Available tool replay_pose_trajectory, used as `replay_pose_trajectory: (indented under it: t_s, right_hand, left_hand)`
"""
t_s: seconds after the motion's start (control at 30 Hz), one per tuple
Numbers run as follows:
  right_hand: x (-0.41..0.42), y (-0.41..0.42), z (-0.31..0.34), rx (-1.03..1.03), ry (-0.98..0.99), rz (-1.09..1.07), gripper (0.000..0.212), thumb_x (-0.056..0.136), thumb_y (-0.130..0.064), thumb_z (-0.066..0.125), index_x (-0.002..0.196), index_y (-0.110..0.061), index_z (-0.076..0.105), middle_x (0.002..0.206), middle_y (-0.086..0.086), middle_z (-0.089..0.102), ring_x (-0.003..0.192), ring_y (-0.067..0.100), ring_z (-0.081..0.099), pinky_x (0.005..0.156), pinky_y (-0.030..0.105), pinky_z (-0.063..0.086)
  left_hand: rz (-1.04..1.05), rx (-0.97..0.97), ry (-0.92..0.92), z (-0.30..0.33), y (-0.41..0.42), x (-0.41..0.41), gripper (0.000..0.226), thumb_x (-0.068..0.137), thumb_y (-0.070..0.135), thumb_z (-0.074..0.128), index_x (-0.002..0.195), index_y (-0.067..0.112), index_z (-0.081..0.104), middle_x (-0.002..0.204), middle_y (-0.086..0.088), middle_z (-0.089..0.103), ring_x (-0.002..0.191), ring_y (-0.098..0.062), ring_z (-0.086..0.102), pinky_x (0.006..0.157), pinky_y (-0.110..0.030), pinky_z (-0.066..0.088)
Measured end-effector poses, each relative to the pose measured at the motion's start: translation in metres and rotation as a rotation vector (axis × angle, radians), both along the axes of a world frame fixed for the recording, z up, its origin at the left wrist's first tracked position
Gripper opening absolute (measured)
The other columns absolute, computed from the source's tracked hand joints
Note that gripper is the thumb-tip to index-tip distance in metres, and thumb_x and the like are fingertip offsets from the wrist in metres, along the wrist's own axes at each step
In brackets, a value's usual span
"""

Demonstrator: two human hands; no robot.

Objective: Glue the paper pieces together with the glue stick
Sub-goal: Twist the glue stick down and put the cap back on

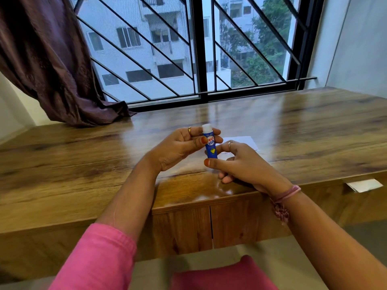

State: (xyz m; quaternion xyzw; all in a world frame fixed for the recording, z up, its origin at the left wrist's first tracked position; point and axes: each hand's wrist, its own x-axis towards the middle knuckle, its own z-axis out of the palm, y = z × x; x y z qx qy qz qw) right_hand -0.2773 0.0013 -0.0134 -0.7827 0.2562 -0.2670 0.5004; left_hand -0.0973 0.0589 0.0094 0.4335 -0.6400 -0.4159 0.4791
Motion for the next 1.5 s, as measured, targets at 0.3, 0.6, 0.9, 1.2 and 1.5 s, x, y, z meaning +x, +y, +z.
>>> replay_pose_trajectory:
  t_s: [0.3,0.6,0.9,1.2,1.5]
  right_hand:
    - [0.002,0.0,-0.001,-0.014,-0.001,-0.12,0.039,0.066,-0.032,0.084,0.087,-0.013,0.058,0.056,0.001,0.064,0.042,0.008,0.055,0.05,0.021,0.05]
    - [0.0,-0.002,-0.001,0.04,-0.022,-0.018,0.038,0.077,-0.024,0.077,0.109,-0.013,0.061,0.061,0.005,0.064,0.046,0.01,0.056,0.051,0.02,0.049]
    - [0.002,0.001,-0.001,-0.017,0.017,-0.108,0.033,0.062,-0.033,0.086,0.079,-0.018,0.062,0.054,0.002,0.066,0.046,0.009,0.059,0.056,0.024,0.055]
    - [0.001,0.003,0.0,0.047,-0.061,-0.029,0.037,0.074,-0.03,0.078,0.104,-0.016,0.063,0.08,0.007,0.072,0.055,0.013,0.062,0.054,0.022,0.053]
    - [0.006,-0.001,-0.003,0.094,-0.074,-0.087,0.019,0.079,-0.011,0.075,0.095,-0.007,0.066,0.061,-0.001,0.069,0.045,0.007,0.058,0.044,0.016,0.049]
  left_hand:
    - [-0.022,-0.001,-0.035,-0.002,-0.001,-0.001,0.03,0.094,0.008,0.044,0.119,0.018,0.058,0.11,0.005,0.07,0.115,-0.012,0.059,0.102,-0.026,0.043]
    - [-0.014,0.007,-0.029,-0.002,-0.002,0.001,0.031,0.092,0.01,0.045,0.119,0.016,0.058,0.112,0.003,0.07,0.118,-0.015,0.058,0.106,-0.03,0.041]
    - [-0.033,0.011,-0.065,-0.004,-0.002,-0.003,0.028,0.094,0.009,0.046,0.119,0.015,0.058,0.109,0.006,0.07,0.114,-0.011,0.059,0.097,-0.023,0.045]
    - [-0.056,0.028,0.046,-0.004,-0.005,0.003,0.029,0.093,0.01,0.047,0.121,0.013,0.057,0.112,0.001,0.07,0.115,-0.016,0.059,0.101,-0.028,0.044]
    - [0.209,0.017,0.11,-0.002,-0.012,0.014,0.041,0.087,0.019,0.057,0.127,0.014,0.055,0.125,-0.001,0.064,0.112,-0.016,0.061,0.098,-0.031,0.049]
